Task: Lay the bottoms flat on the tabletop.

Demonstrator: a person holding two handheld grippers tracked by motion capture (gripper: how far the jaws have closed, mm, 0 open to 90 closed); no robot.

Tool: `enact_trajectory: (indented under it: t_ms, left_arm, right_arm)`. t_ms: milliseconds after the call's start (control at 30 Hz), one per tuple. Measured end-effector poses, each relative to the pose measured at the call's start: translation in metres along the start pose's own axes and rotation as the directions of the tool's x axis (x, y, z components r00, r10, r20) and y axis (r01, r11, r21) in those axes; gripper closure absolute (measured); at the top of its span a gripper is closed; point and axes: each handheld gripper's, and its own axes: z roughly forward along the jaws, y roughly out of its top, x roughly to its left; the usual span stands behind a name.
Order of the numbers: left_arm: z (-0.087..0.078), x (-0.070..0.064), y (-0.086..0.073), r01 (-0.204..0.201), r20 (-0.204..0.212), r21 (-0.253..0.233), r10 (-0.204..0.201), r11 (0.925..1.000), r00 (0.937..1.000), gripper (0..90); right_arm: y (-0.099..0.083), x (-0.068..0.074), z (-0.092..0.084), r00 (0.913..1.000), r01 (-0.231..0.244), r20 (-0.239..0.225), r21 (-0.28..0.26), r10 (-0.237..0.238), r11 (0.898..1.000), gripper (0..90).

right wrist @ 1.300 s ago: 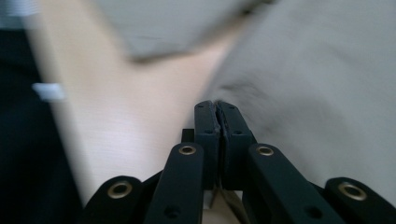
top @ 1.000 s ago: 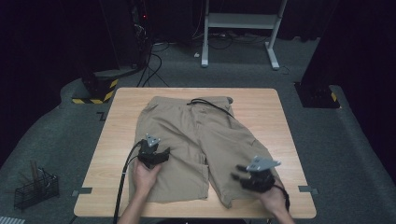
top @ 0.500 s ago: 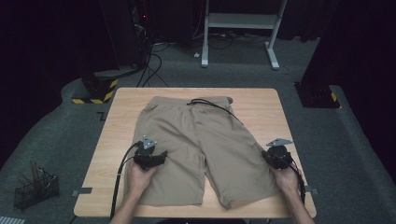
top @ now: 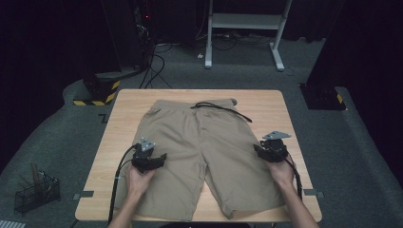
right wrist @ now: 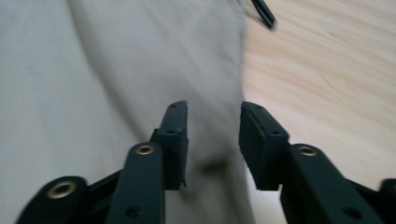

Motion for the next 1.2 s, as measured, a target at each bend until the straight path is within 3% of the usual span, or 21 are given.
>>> enact_trajectory:
  t_ms: [133,233,267,333,433,533,633,700,800,900,933,1200]
  left_arm:
    - [0.010,-0.002,0.006,-0.019,-0.001,0.026,0.019,0.9995,0.9998,35.8]
    - [0.013,0.005,0.003,0.013,0.021,0.036,-0.013,0.9993,0.9997,34.2]
    - [0.013,0.008,0.002,0.018,0.018,0.034,-0.019,0.9993,0.9997,34.3]
    - [0.011,0.011,0.001,0.019,0.019,0.036,-0.020,0.9992,0.9996,34.4]
    - [0.012,0.011,0.004,0.031,0.030,0.049,-0.033,0.9983,0.9990,34.3]
    - [0.015,0.006,0.007,0.008,0.022,0.057,-0.009,0.9983,0.9997,34.6]
    - [0.016,-0.002,0.012,-0.013,0.037,0.065,0.011,0.9978,0.9993,35.0]
    - [0.015,-0.006,0.013,-0.028,0.038,0.065,0.026,0.9975,0.9989,35.0]
    - [0.016,-0.007,0.013,-0.029,0.046,0.081,0.025,0.9963,0.9986,35.0]
    - [0.022,-0.007,0.014,-0.014,0.037,0.066,0.012,0.9977,0.9992,34.7]
    - [0.025,-0.008,0.016,-0.020,0.035,0.058,0.018,0.9981,0.9992,34.6]
    - [0.052,-0.014,0.043,-0.043,0.039,0.077,0.040,0.9961,0.9984,33.8]
  right_arm:
    - [0.009,0.008,0.022,0.9998,0.005,-0.019,-0.007,-0.005,1.000,66.5]
    - [0.002,-0.002,0.033,0.9986,-0.047,-0.020,0.058,0.048,0.997,66.1]
    - [-0.004,-0.008,0.032,0.9969,-0.069,-0.034,0.046,0.070,0.997,67.8]
    - [-0.014,-0.017,0.024,0.9959,-0.087,-0.020,0.039,0.088,0.995,68.8]
    - [-0.023,-0.020,0.010,0.9989,-0.040,0.027,0.072,0.038,0.997,67.8]
    - [-0.023,-0.019,-0.002,0.9965,-0.046,0.073,0.075,0.041,0.996,61.2]
    - [-0.015,-0.001,-0.012,0.9991,-0.037,0.021,-0.018,0.037,0.999,56.9]
    - [-0.012,0.014,-0.012,0.9991,-0.025,-0.036,-0.036,0.023,0.999,54.0]
    - [-0.012,0.039,-0.007,0.9952,-0.006,-0.098,-0.037,0.002,0.999,51.3]
    - [-0.015,0.050,0.006,0.9966,0.018,-0.080,0.003,-0.018,1.000,49.5]
    - [-0.017,0.049,0.012,0.9974,0.014,-0.071,0.032,-0.012,0.999,47.8]
    - [-0.021,0.018,0.024,0.9985,-0.045,-0.033,-0.025,0.044,0.999,48.6]
